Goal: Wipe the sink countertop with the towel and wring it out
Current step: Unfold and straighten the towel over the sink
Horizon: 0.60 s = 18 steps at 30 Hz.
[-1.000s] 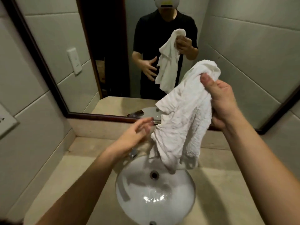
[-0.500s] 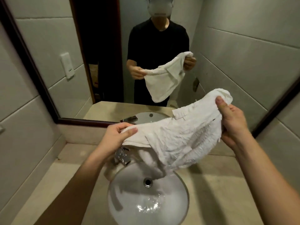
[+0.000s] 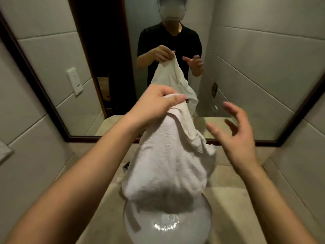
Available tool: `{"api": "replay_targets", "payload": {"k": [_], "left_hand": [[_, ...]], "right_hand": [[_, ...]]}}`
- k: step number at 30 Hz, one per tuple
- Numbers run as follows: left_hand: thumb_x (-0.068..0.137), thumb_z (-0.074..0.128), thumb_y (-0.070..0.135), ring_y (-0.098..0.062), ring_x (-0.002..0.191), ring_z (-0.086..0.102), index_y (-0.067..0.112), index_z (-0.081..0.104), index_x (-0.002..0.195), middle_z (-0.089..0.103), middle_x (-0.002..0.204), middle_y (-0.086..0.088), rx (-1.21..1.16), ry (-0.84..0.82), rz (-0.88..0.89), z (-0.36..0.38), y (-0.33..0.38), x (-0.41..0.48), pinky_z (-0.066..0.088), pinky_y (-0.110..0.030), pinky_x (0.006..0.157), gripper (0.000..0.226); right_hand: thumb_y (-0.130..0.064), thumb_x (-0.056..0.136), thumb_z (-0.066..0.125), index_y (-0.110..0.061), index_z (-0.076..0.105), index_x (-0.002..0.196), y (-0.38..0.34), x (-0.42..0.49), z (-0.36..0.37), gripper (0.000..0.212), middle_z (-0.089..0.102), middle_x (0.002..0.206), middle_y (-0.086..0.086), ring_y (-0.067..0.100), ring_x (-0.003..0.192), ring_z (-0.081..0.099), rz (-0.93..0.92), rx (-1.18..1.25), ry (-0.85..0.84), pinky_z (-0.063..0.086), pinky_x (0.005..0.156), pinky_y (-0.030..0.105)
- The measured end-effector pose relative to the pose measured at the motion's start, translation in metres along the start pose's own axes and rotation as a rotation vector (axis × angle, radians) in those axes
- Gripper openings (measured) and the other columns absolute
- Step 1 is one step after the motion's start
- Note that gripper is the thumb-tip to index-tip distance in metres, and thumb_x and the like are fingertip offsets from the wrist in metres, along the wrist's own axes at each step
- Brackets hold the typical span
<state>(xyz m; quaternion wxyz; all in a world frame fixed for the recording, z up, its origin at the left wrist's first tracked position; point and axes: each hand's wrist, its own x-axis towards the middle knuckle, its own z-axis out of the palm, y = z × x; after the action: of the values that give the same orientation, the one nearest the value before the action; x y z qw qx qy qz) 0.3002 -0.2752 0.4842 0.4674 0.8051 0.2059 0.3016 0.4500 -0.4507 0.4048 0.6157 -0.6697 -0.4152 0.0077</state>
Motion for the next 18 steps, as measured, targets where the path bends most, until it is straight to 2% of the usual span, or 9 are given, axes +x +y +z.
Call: {"api": "replay_targets", "payload": {"k": [2, 5, 7, 10, 13, 15, 18], "left_hand": [[0.096, 0.072, 0.032, -0.016, 0.061, 0.043, -0.015, 0.064, 0.085, 0.048, 0.067, -0.009, 0.024, -0.022, -0.024, 0.016, 0.002, 0.001, 0.030, -0.031, 0.058, 0.049], [0.092, 0.072, 0.044, -0.017, 0.068, 0.056, -0.007, 0.070, 0.092, 0.062, 0.073, -0.009, -0.136, 0.014, -0.108, 0.025, -0.005, -0.001, 0.043, -0.035, 0.067, 0.050], [0.089, 0.071, 0.053, -0.017, 0.070, 0.062, -0.001, 0.070, 0.100, 0.067, 0.076, -0.004, -0.236, 0.053, -0.176, 0.021, -0.012, -0.004, 0.048, -0.033, 0.068, 0.056], [0.092, 0.058, 0.063, -0.008, 0.062, 0.061, 0.010, 0.070, 0.108, 0.066, 0.074, 0.004, -0.234, 0.081, -0.214, 0.010, -0.020, -0.015, 0.048, -0.026, 0.058, 0.056], [0.078, 0.032, 0.087, -0.014, 0.079, 0.065, 0.028, 0.072, 0.114, 0.069, 0.084, 0.002, -0.165, 0.096, -0.249, -0.001, -0.021, -0.026, 0.048, -0.032, 0.067, 0.080], [0.072, 0.022, 0.092, -0.018, 0.077, 0.066, 0.032, 0.070, 0.119, 0.070, 0.076, -0.001, -0.202, 0.062, -0.291, -0.009, -0.021, -0.032, 0.050, -0.034, 0.069, 0.089], [0.069, 0.026, 0.091, -0.014, 0.056, 0.057, 0.030, 0.062, 0.128, 0.062, 0.061, 0.001, -0.315, -0.018, -0.290, -0.016, -0.020, -0.040, 0.048, -0.029, 0.060, 0.092]], "right_hand": [[-0.040, 0.075, 0.090, -0.028, 0.062, 0.131, -0.028, -0.002, 0.023, 0.064, 0.063, 0.132, -0.007, 0.003, 0.123, 0.059, -0.165, 0.052, -0.142, 0.050, 0.100, 0.017], [-0.023, 0.082, 0.087, -0.019, 0.075, 0.111, -0.036, 0.006, 0.043, 0.031, 0.073, 0.108, -0.004, 0.009, 0.101, 0.070, -0.209, 0.094, -0.049, 0.059, 0.086, 0.027], [-0.019, 0.089, 0.082, -0.011, 0.078, 0.105, -0.029, 0.009, 0.048, 0.019, 0.074, 0.102, -0.001, 0.013, 0.096, 0.072, -0.253, 0.080, -0.053, 0.060, 0.085, 0.034], [-0.023, 0.095, 0.075, -0.009, 0.077, 0.110, -0.024, 0.005, 0.059, 0.020, 0.073, 0.105, 0.000, 0.010, 0.098, 0.070, -0.303, -0.007, -0.157, 0.058, 0.086, 0.033], [-0.043, 0.083, 0.082, -0.015, 0.073, 0.112, -0.026, -0.001, 0.072, 0.041, 0.070, 0.106, -0.005, 0.008, 0.095, 0.067, -0.261, -0.066, -0.207, 0.056, 0.082, 0.024], [-0.044, 0.083, 0.083, -0.018, 0.072, 0.109, -0.026, -0.002, 0.078, 0.038, 0.071, 0.102, -0.007, 0.009, 0.090, 0.067, -0.252, -0.071, -0.172, 0.057, 0.078, 0.030], [-0.032, 0.096, 0.071, -0.018, 0.074, 0.110, -0.029, 0.003, 0.081, 0.019, 0.073, 0.097, -0.007, 0.014, 0.088, 0.068, -0.259, -0.028, -0.178, 0.057, 0.075, 0.044]]}}
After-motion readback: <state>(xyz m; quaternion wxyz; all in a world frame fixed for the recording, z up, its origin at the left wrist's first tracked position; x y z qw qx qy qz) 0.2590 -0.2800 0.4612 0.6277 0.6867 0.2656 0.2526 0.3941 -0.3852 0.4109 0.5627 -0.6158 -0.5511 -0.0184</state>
